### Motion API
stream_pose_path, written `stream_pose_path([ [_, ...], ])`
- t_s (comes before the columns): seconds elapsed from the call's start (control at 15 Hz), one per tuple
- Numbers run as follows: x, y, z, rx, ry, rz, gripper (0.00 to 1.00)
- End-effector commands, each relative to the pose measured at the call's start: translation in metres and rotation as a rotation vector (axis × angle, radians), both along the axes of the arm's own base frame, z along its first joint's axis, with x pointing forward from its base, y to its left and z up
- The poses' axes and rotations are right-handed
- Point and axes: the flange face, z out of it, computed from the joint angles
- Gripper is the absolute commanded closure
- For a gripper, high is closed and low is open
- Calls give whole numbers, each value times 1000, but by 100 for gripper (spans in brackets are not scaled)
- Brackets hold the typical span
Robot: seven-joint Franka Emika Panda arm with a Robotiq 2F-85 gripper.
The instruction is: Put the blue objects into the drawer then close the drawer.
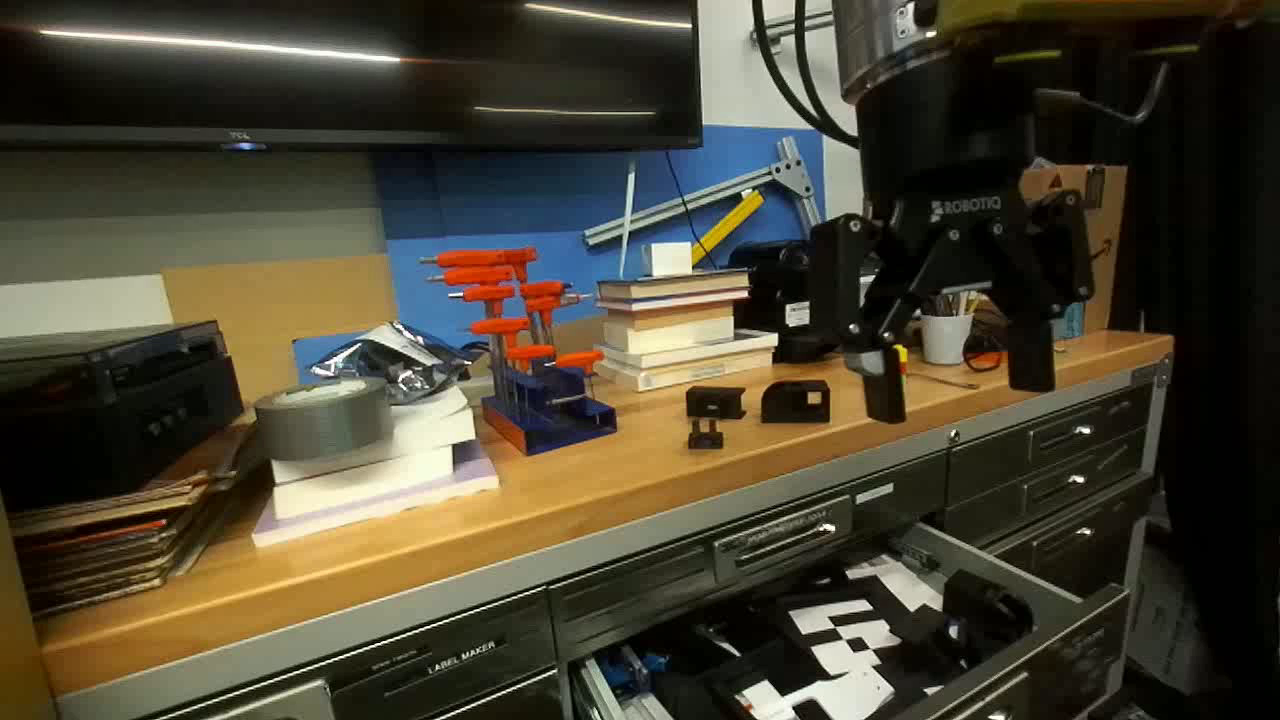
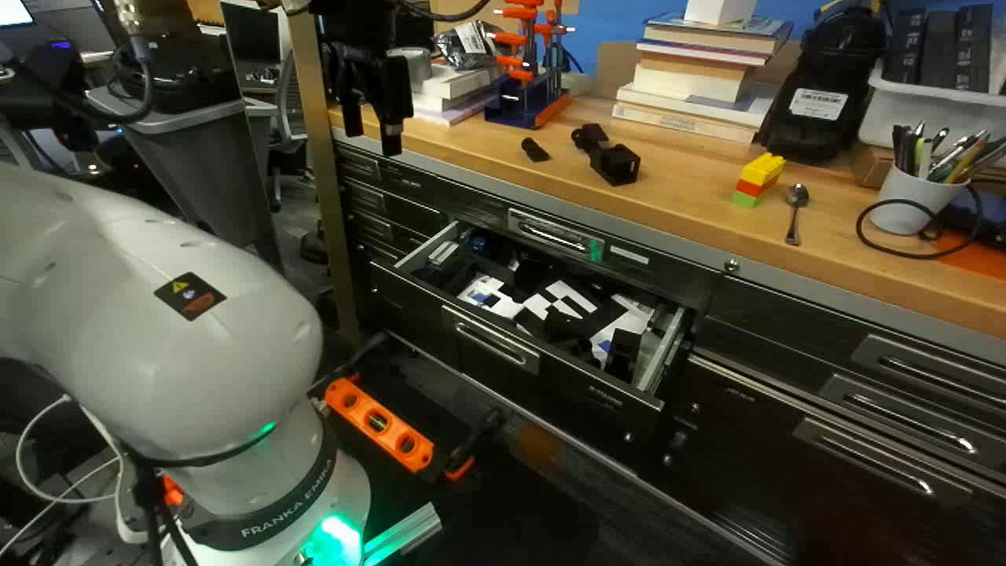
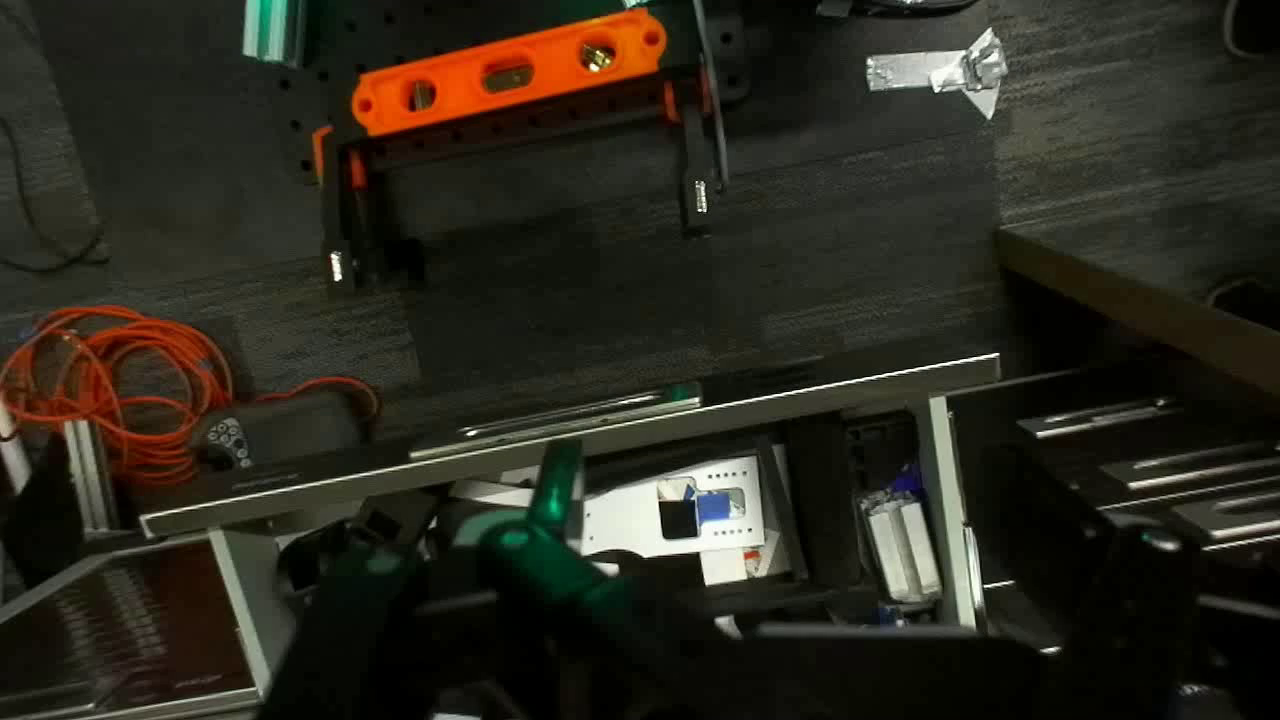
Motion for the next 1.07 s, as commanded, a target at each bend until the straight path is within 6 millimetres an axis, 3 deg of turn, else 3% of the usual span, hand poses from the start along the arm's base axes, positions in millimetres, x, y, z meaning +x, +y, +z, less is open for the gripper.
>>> stream_pose_path([
  [0.0,1,1,3,2,-6,1,0],
  [0.6,8,-3,5,-35,-40,-26,0],
  [1.0,59,-31,-6,-131,-189,-195,0],
])
